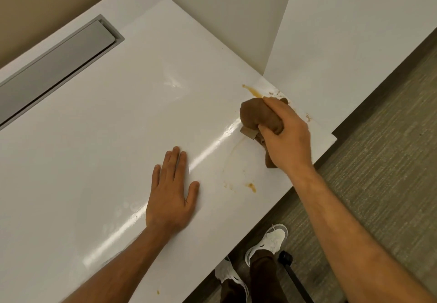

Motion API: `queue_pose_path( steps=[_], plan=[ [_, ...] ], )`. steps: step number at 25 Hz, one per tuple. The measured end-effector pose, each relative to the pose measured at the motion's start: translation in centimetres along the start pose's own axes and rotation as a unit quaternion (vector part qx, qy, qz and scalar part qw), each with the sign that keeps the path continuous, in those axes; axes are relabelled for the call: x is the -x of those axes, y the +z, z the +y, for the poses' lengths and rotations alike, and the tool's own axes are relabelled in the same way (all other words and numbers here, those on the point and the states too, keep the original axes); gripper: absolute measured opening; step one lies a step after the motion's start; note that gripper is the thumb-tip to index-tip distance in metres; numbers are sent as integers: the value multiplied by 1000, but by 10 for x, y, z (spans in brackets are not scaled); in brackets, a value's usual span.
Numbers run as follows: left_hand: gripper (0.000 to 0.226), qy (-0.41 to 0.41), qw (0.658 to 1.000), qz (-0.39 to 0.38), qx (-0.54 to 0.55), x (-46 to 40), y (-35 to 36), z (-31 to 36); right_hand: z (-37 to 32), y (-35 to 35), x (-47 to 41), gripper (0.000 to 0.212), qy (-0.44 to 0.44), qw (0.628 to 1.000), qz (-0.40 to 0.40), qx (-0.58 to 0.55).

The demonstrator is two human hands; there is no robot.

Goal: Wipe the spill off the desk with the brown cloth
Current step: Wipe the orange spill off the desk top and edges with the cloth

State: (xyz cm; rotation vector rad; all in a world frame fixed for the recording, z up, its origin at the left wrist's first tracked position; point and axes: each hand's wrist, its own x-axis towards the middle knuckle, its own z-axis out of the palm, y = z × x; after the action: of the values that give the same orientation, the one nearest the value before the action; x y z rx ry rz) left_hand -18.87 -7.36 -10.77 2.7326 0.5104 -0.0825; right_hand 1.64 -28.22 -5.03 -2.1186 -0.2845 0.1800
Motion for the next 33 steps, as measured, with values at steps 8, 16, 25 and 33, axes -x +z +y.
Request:
queue_pose_path(
  steps=[8,16,25,33],
  plan=[
    [71,-1,1000,1,11,0,-3,3,19,53,3,79,-134,960,-87,229],
    [71,-4,1000,-4,16,0,-5,5,30,43,77,71,-312,914,-189,178],
    [71,-3,1000,-5,7,1,-4,5,7,-31,67,86,-32,966,-240,-91],
    [70,-2,1000,-2,5,1,-5,4,-30,-6,-3,63,-220,959,-31,178]
  ],
)
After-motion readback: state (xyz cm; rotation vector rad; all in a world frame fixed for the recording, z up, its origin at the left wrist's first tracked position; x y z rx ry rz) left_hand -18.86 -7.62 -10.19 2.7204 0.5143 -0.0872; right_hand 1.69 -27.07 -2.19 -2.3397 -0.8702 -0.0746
